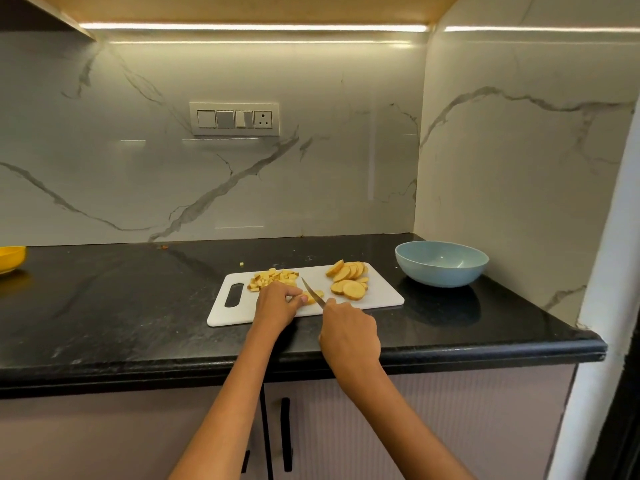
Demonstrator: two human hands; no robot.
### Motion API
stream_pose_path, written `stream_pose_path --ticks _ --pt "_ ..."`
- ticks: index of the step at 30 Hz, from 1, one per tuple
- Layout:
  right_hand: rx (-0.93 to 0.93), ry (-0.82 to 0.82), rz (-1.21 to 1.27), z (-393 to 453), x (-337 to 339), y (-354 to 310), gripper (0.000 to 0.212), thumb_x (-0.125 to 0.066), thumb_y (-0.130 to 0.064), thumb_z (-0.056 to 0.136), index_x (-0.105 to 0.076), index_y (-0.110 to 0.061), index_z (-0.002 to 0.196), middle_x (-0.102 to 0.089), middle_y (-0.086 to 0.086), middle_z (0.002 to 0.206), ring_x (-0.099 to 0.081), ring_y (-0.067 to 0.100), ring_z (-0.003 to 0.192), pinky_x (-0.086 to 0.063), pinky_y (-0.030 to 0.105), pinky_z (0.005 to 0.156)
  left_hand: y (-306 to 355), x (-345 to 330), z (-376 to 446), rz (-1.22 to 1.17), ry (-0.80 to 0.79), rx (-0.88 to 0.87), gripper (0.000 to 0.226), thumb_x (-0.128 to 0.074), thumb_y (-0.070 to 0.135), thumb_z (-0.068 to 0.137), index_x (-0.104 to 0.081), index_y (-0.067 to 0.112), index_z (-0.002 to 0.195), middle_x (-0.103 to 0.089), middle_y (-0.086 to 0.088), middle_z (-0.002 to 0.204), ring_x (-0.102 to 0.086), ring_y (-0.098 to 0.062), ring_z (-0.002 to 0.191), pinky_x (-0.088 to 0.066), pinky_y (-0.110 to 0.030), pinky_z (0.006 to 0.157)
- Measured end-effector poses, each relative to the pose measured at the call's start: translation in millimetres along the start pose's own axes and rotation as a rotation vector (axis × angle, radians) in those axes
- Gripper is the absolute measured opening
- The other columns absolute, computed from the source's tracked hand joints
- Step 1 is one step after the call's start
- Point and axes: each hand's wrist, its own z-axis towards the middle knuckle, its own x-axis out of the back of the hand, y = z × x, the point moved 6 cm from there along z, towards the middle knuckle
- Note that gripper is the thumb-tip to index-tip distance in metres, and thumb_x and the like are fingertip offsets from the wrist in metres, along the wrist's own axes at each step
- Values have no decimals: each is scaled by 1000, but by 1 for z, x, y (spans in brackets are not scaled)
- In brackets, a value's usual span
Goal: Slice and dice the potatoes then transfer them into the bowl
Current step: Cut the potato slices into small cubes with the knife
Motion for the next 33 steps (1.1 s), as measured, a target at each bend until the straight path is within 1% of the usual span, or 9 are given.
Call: stream_pose_path --ticks 3,7,11,15,18,21,27,29,33 --pt "9 -12 -2 1 1 -1 27 -41 -12 99 -48 -8 125 -57 8 117 -59 20 101 -41 26 75 0 2 0 15 20 -12 22 -64 16 86 -71 6 105 -70 -9 106 -61 -22 98 -41 -24 82" --pt "27 -8 -56 8 -2 -13 27 -39 -9 99 -50 -6 124 -59 9 114 -61 20 100 -43 26 76 3 6 0 41 14 -44 17 -65 16 85 -73 9 98 -71 -6 101 -58 -14 84 -44 -28 74" --pt "40 -16 -79 19 -1 -19 26 -40 -6 98 -54 -7 119 -60 9 115 -60 21 102 -43 26 78 3 10 -1 78 21 -27 15 -66 18 84 -75 14 95 -72 -4 98 -62 -22 90 -44 -29 69" --pt "89 -29 -106 9 -1 -13 27 -39 -9 99 -51 -7 123 -60 9 116 -59 22 104 -44 27 79 4 8 -3 71 22 -37 17 -67 21 84 -74 13 96 -71 -2 101 -61 -18 93 -49 -34 76" --pt "104 -10 -160 5 -2 -12 25 -40 -8 98 -55 -6 119 -61 8 113 -61 21 101 -43 26 76 4 8 -3 77 13 -42 17 -67 23 84 -75 14 96 -71 -2 101 -61 -19 93 -48 -32 75" --pt "121 -13 -181 12 -4 -16 24 -42 -5 97 -56 -6 117 -62 8 109 -62 20 97 -42 25 71 5 9 -4 64 14 -49 17 -67 21 83 -74 13 96 -71 -3 101 -62 -18 96 -51 -38 83" --pt "15 -24 -26 12 -4 -3 24 -41 -8 99 -54 -7 119 -59 8 117 -60 20 102 -46 27 80 1 10 -5 -67 29 -12 20 -65 13 85 -71 2 101 -69 -11 107 -60 -19 102 -43 -25 86" --pt "-23 -27 31 10 -5 4 25 -44 -10 98 -51 -9 122 -59 8 117 -61 19 102 -46 27 81 -3 13 -4 -113 67 22 18 -63 9 86 -71 -1 98 -69 -13 105 -60 -16 97 -41 -23 83" --pt "-16 -56 64 6 -8 2 28 -46 -13 97 -48 -9 125 -60 8 114 -61 20 99 -47 28 80 -6 13 -3 -88 75 42 21 -68 8 82 -70 1 102 -68 -12 108 -59 -21 103 -42 -25 87"
